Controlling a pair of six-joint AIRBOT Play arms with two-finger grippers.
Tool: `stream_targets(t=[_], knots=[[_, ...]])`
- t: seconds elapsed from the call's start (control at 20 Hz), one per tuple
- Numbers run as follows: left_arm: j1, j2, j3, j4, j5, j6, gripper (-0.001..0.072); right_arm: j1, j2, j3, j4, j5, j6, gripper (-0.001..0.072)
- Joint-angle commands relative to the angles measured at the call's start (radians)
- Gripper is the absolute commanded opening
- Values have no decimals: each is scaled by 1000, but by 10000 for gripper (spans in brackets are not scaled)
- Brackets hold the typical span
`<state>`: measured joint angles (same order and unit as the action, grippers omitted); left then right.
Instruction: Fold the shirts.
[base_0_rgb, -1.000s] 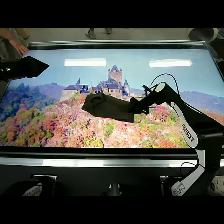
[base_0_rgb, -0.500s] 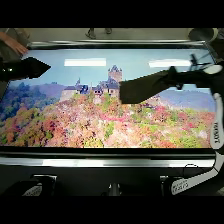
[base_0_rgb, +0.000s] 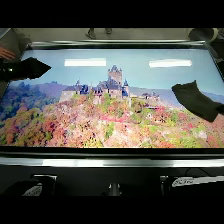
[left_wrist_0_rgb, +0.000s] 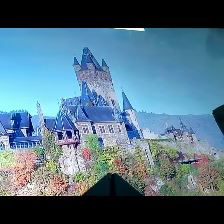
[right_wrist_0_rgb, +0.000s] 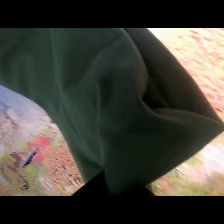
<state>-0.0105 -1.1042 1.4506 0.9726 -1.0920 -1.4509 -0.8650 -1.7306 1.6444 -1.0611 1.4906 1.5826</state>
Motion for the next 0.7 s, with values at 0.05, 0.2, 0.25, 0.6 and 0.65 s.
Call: stream_targets(t=[0.05,0.2,0.25,0.6,0.65], knots=[[1,-1,-1,0,-5,-1,26,-82,61,-228,-225,45,47,17],[1,-1,-1,0,-5,-1,26,-83,132,-402,-318,-15,86,17],[1,-1,-1,0,-6,-1,26,-83,151,-439,-342,-35,101,17],[1,-1,-1,0,-9,0,26,-83,264,-627,-421,-81,211,16],[1,-1,-1,1,-9,3,26,-83,275,-650,-425,-88,239,16]])
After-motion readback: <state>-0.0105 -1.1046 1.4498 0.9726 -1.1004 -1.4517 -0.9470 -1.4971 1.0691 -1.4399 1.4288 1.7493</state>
